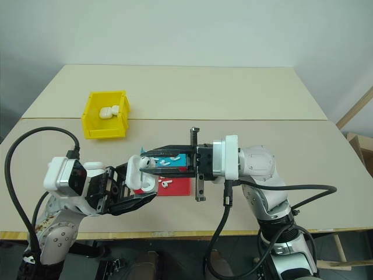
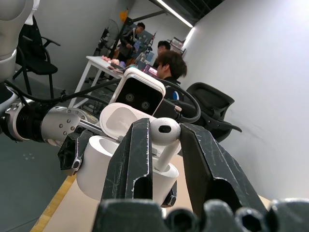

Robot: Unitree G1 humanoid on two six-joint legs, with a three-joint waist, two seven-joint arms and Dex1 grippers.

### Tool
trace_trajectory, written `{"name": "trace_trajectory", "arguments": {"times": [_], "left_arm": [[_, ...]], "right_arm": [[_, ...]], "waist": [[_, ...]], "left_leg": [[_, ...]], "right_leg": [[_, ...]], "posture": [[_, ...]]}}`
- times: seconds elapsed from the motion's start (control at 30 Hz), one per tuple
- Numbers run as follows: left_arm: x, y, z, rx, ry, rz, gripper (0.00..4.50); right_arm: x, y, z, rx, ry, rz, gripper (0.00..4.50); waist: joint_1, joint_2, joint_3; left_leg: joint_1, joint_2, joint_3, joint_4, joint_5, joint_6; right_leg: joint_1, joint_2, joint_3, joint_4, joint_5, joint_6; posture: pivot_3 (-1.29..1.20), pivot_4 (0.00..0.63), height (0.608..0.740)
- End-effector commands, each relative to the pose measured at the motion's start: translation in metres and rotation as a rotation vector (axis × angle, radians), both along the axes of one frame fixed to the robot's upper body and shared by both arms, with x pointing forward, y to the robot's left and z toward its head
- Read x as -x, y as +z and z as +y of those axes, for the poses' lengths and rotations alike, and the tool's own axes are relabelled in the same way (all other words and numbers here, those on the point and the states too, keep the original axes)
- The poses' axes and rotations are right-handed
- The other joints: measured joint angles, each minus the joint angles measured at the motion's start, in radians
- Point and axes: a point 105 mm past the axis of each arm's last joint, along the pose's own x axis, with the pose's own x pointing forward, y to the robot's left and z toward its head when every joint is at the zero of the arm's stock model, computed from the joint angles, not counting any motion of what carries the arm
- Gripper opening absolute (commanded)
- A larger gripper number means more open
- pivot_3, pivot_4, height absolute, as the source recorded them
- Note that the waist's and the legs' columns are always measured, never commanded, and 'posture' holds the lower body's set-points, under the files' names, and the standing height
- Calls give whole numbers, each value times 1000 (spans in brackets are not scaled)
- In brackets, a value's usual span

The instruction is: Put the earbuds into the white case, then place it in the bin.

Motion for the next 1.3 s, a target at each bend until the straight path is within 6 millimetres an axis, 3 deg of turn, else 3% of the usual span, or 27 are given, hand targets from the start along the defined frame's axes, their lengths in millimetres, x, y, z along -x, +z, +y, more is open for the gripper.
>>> {"name": "trace_trajectory", "arguments": {"times": [0.03, 0.53, 0.7, 1.0, 1.23, 1.3], "left_arm": [[7, 10, -5, 9, -32, -57, 2820], [6, 10, -6, 7, -37, -58, 2820], [6, 9, -6, 6, -38, -55, 2820], [5, 9, -7, 6, -32, -50, 2820], [5, 5, 4, -34, 10, -55, 2820], [5, 2, 13, -64, 42, -52, 2820]], "right_arm": [[3, 0, 2, 12, 3, -34, 951], [3, -2, 1, 50, 6, -19, 951], [2, -1, 1, 35, -17, -48, 2271], [-1, 1, 0, 11, -46, -69, 2271], [-9, 34, -21, -91, -67, 21, 2271], [-16, 35, -24, -31, -123, 57, 2271]], "waist": [[0, 0, 0], [0, 0, 0], [0, 0, 0], [0, 0, 0], [0, 0, 0], [-1, 0, 0]], "left_leg": [[0, 0, 0, 0, 0, 0], [0, 0, 0, 0, 0, 0], [0, 0, 0, 0, 0, 0], [0, 0, 0, 0, 0, 0], [0, 0, 0, 0, 0, 0], [0, 0, 0, 0, 0, 0]], "right_leg": [[0, 0, 0, 0, 0, 0], [0, 0, 0, 0, 0, 0], [0, 0, 0, 0, 0, 0], [0, 0, 0, 0, 0, 0], [0, 0, 0, 0, 0, 0], [0, 0, 0, 0, 0, 0]], "posture": [[0, 150, 740], [0, 150, 740], [0, 150, 740], [0, 150, 740], [0, 150, 740], [0, 150, 740]]}}
